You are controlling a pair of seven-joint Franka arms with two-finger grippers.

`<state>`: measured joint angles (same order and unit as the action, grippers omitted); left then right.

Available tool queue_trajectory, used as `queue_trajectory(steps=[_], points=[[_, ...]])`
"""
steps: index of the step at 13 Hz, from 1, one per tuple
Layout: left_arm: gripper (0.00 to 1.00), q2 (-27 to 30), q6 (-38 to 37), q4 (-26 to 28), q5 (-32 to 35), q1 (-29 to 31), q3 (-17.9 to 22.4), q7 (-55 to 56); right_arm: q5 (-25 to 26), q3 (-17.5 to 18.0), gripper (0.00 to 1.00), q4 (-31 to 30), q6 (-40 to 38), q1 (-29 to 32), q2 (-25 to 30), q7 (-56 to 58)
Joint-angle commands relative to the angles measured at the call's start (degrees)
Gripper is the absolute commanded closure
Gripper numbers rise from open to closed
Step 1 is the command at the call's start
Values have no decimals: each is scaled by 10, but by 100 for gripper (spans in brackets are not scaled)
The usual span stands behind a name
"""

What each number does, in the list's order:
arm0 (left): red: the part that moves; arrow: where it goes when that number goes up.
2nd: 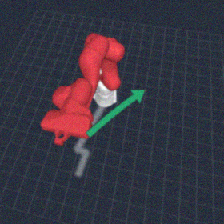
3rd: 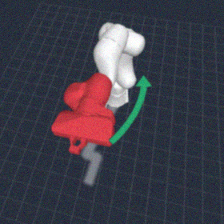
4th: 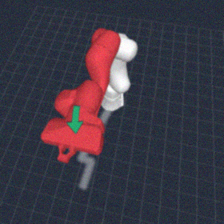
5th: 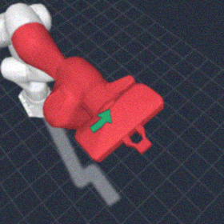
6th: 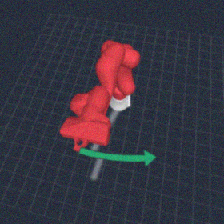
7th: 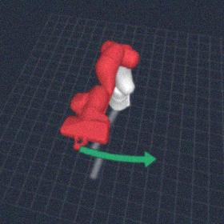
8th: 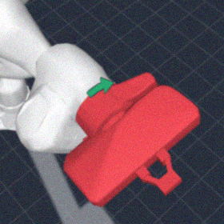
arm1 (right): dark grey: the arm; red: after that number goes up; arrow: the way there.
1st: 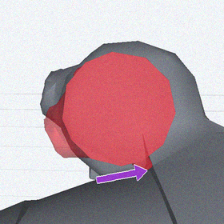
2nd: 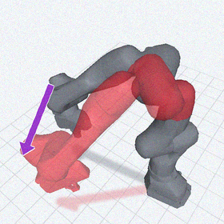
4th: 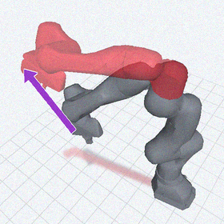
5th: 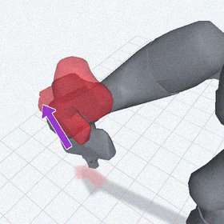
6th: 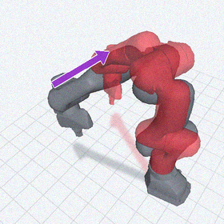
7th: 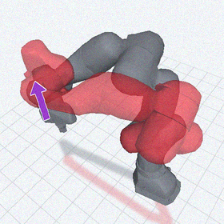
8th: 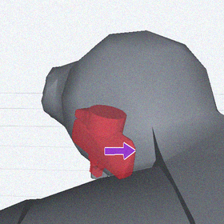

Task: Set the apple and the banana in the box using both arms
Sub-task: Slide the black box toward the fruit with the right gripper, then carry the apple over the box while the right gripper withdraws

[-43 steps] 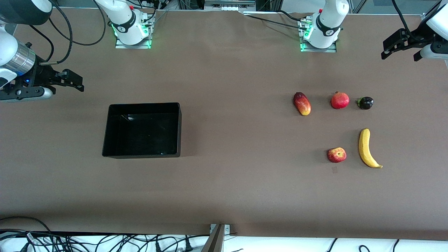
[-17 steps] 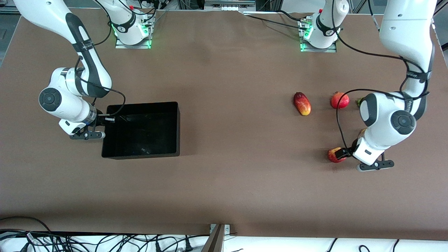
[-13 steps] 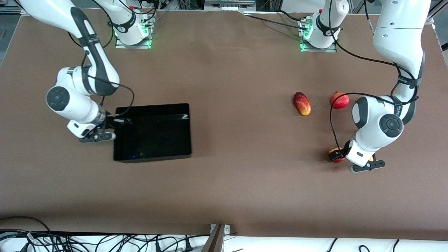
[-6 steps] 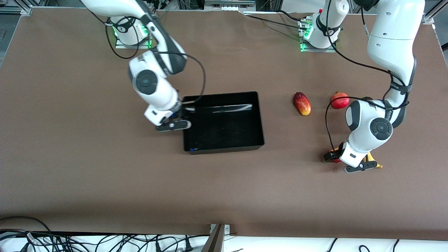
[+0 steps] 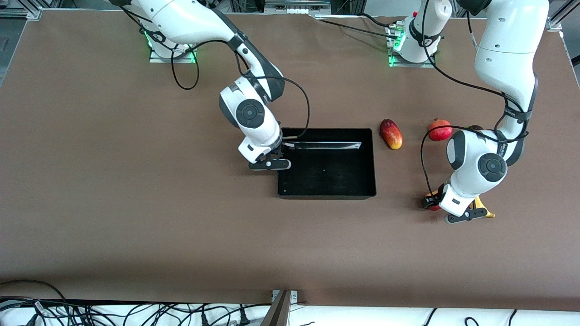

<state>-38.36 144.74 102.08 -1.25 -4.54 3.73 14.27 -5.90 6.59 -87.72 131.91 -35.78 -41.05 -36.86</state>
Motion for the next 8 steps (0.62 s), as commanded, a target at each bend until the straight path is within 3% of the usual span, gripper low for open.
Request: queue_trajectory(steps=[1, 3, 4, 5, 8], points=[[100, 75, -77, 27, -6, -13, 1, 4, -6, -6, 100, 23, 33, -20, -25, -25], [100, 146, -195, 25, -7, -46, 0, 39, -3, -7, 100, 22, 41, -25, -31, -35], [100, 178, -253, 22, -4, -70, 1, 71, -1, -9, 34, 23, 40, -25, -28, -34], [100, 201, -286, 20, -5, -88, 0, 100, -1, -11, 0, 23, 36, -23, -21, -30], [100, 222, -318, 20, -12, -124, -29, 181, -1, -47, 0, 23, -35, 1, 39, -21]])
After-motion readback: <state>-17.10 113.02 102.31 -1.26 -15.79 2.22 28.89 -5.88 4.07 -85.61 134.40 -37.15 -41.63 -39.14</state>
